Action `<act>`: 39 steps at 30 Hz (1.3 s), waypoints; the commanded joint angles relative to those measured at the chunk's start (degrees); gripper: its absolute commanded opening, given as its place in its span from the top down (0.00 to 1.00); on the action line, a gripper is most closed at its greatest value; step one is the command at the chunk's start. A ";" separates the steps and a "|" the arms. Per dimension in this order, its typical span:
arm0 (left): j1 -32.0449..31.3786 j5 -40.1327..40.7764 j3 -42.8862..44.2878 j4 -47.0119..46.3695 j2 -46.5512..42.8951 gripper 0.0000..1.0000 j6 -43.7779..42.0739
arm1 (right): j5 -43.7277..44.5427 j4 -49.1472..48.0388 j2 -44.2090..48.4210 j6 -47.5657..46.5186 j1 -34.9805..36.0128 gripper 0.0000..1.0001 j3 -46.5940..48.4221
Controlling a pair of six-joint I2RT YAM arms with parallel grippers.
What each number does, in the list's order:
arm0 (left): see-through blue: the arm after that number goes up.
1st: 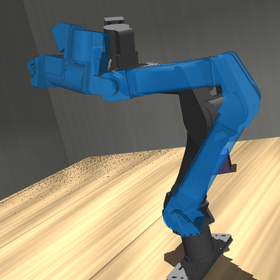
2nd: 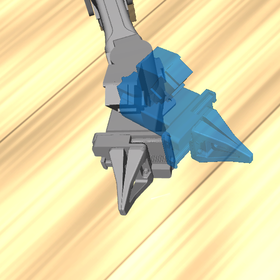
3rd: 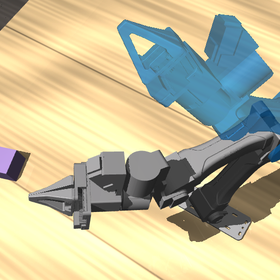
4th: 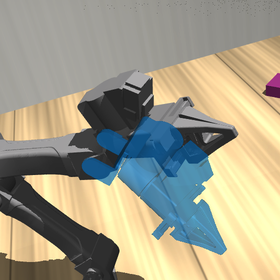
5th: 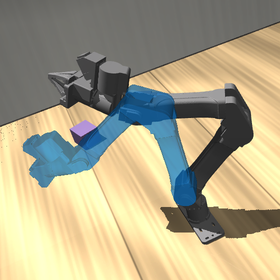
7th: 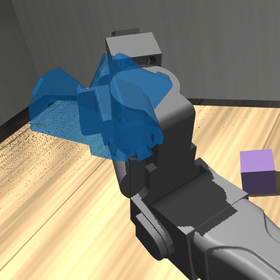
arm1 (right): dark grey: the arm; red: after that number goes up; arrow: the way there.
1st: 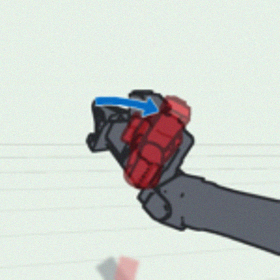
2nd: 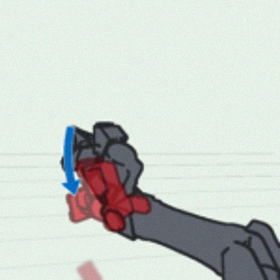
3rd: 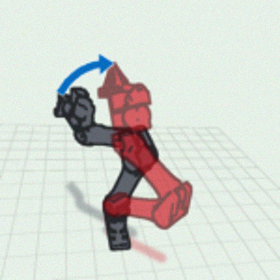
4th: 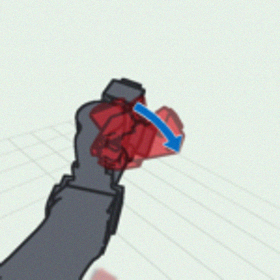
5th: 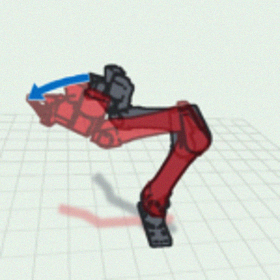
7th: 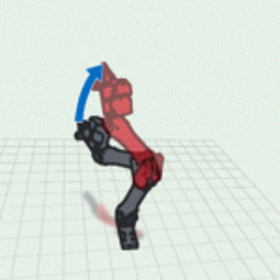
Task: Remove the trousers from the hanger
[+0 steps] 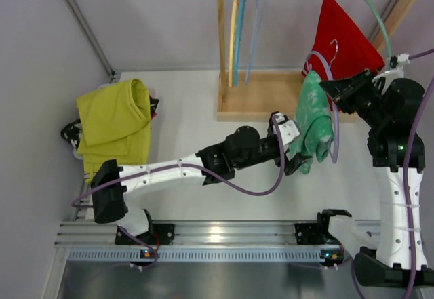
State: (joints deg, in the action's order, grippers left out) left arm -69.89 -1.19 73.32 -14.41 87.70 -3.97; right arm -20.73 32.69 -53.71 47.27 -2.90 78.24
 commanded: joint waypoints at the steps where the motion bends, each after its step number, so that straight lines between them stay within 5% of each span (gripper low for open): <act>1: -0.95 4.96 4.89 -6.24 2.99 0.01 1.60 | -2.03 -9.57 3.09 2.66 -0.09 1.00 2.18; 16: 0.28 15.43 8.33 -14.41 10.65 0.08 -6.93 | -6.07 -8.61 5.55 3.01 -0.09 1.00 3.06; 22: 2.39 14.73 8.16 -14.68 10.65 0.43 -7.54 | -6.25 -8.16 5.99 2.57 -0.09 1.00 2.97; 25: 2.65 14.11 7.81 -14.68 9.51 0.74 -8.51 | -6.69 -8.78 5.99 3.79 -0.09 1.00 2.18; 30: 2.65 13.14 8.33 -14.85 8.80 0.99 -10.61 | -6.95 -9.40 5.90 4.59 -0.09 1.00 0.43; 39: 2.65 13.32 9.91 -15.64 4.94 1.00 -13.17 | -5.11 -8.69 5.90 1.25 -0.09 1.00 -4.75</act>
State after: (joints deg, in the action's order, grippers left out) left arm -68.29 10.26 79.42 -22.61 98.13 -15.27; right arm -24.71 29.08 -49.45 49.67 -2.90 73.60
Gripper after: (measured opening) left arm 0.168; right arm 0.126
